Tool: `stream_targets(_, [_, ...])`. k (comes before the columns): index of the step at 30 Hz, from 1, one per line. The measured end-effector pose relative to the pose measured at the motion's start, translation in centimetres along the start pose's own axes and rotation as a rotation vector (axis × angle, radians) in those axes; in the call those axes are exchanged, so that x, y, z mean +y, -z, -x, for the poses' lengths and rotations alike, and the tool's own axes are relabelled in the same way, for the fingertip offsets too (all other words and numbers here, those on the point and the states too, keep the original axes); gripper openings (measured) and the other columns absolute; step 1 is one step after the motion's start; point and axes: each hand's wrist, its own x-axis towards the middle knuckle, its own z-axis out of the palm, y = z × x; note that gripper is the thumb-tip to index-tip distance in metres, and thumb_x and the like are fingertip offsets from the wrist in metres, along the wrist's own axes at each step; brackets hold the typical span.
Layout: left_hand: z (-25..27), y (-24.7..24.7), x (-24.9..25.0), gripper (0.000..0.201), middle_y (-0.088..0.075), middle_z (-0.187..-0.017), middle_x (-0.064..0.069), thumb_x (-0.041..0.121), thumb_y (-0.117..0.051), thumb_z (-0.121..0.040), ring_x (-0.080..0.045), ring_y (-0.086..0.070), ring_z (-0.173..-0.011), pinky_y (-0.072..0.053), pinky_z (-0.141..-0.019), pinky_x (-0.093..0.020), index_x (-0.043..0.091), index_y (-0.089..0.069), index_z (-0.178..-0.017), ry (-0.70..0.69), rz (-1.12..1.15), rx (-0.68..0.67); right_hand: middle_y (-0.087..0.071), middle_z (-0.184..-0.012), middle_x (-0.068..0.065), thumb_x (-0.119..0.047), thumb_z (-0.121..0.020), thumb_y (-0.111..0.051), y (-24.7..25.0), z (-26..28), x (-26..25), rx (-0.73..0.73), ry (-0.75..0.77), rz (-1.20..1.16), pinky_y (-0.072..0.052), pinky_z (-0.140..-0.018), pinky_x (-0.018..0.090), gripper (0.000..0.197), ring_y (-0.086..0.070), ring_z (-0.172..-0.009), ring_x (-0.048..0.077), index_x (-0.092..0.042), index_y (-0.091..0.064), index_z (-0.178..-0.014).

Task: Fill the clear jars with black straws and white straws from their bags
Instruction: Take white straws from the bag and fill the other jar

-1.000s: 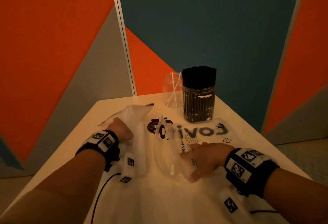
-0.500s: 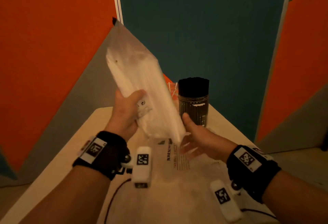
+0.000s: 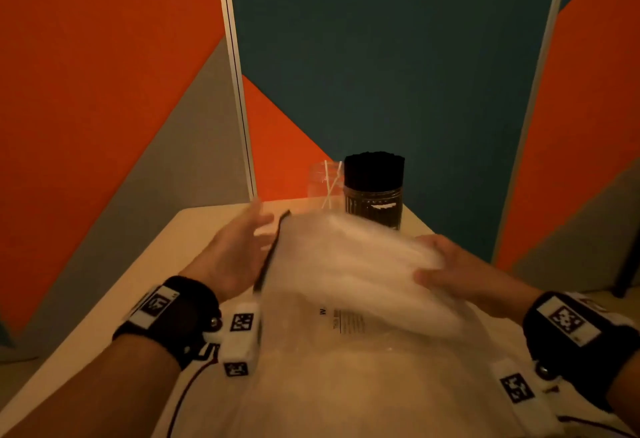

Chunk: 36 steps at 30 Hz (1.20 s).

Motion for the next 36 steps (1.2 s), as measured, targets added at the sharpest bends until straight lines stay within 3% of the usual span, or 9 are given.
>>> stream_targets(3, [0.7,0.5,-3.4,0.022,-0.072,-0.105,-0.012,0.03,-0.07,-0.088,-0.025,-0.067,-0.078,-0.053,-0.068,-0.037,0.017,-0.072,-0.106,0.2,-0.394,0.025,-0.033,-0.156,-0.006,-0.058,-0.084,-0.071,-0.8,-0.2,0.6,-0.233,-0.133,0.425,-0.049,-0.102,0.034,0.085,-0.045,-0.132,0.019,-0.047,-0.023,-0.153])
stream_targets(7, [0.8,0.6,-6.0,0.032,-0.072,-0.108,-0.02,-0.004,-0.062,-0.086,-0.028,-0.066,-0.083,-0.057,-0.075,-0.04,0.01,-0.064,-0.115,0.258,-0.512,0.13,-0.026,-0.165,0.003,-0.072,-0.089,-0.05,-1.2,-0.9,-1.4,-0.139,-0.065,0.805,-0.028,-0.118,0.035,0.086,-0.032,-0.147,0.025,-0.035,-0.016,-0.16])
stream_targets(10, [0.4,0.5,-5.9,0.021,-0.071,-0.1,-0.024,-0.008,-0.056,-0.088,-0.031,-0.067,-0.082,-0.057,-0.078,-0.044,0.002,-0.065,-0.105,0.228,-0.523,0.154,-0.035,-0.16,0.002,-0.066,-0.093,-0.052,-2.2,-1.6,-4.5,-0.032,0.082,0.765,-0.033,-0.114,0.034,0.071,-0.038,-0.143,0.024,-0.033,-0.036,-0.154])
stream_targets(14, [0.2,0.0,-5.6,0.019,-0.068,-0.086,-0.018,-0.008,-0.055,-0.088,-0.027,-0.065,-0.067,-0.053,-0.058,-0.032,0.01,-0.06,-0.094,0.203,-0.493,0.164,-0.054,-0.146,0.0,-0.049,-0.099,-0.054,-6.8,-3.8,-7.9,-0.038,0.272,0.702,-0.042,-0.105,0.031,0.047,-0.052,-0.129,0.02,-0.029,-0.054,-0.142])
stream_targets(21, [1.0,-0.1,-6.7,0.021,-0.062,-0.091,-0.021,-0.006,-0.058,-0.086,-0.032,-0.061,-0.075,-0.053,-0.054,-0.03,0.014,-0.055,-0.082,0.181,-0.332,0.154,-0.059,-0.133,0.009,-0.03,-0.098,-0.057,-15.5,-7.6,-9.2,-0.083,0.279,0.513,-0.038,-0.08,0.026,0.051,-0.058,-0.115,0.026,-0.017,-0.043,-0.145])
stream_targets(26, [1.6,0.3,-7.2,0.03,-0.068,-0.077,-0.013,-0.011,-0.053,-0.083,-0.023,-0.066,-0.06,-0.055,-0.055,-0.031,0.017,-0.06,-0.075,0.208,-0.337,0.031,-0.049,-0.142,0.014,-0.012,-0.099,-0.05,-16.3,-9.5,-9.8,-0.013,0.238,0.465,-0.046,-0.094,0.032,0.049,-0.054,-0.121,0.028,-0.012,-0.038,-0.147])
stream_targets(30, [1.8,0.7,-7.3,0.029,-0.066,-0.079,-0.01,-0.013,-0.053,-0.082,-0.021,-0.066,-0.066,-0.054,-0.055,-0.03,0.015,-0.057,-0.083,0.228,-0.382,-0.029,-0.06,-0.135,0.013,-0.003,-0.101,-0.047,-14.6,-11.5,-10.6,-0.128,0.166,0.605,-0.039,-0.107,0.032,0.048,-0.053,-0.128,0.029,-0.005,-0.041,-0.149])
stream_targets(34, [1.9,1.3,-7.2,0.029,-0.071,-0.091,-0.012,-0.012,-0.054,-0.083,-0.027,-0.07,-0.082,-0.058,-0.066,-0.036,0.015,-0.062,-0.088,0.248,-0.393,-0.086,-0.071,-0.098,-0.001,-0.008,-0.093,-0.064,-14.0,-13.0,-10.5,-0.116,0.294,0.555,-0.043,-0.056,0.009,0.022,-0.065,-0.085,0.012,-0.01,-0.075,-0.113])
stream_targets(36, [2.0,1.6,-7.1,0.027,-0.073,-0.097,-0.014,-0.009,-0.055,-0.084,-0.028,-0.071,-0.085,-0.059,-0.068,-0.037,0.015,-0.065,-0.091,0.261,-0.397,-0.095,-0.065,-0.079,-0.012,-0.01,-0.092,-0.068,-13.9,-13.3,-10.3,-0.082,0.289,0.47,-0.042,-0.051,0.01,0.015,-0.061,-0.073,0.006,-0.016,-0.079,-0.099])
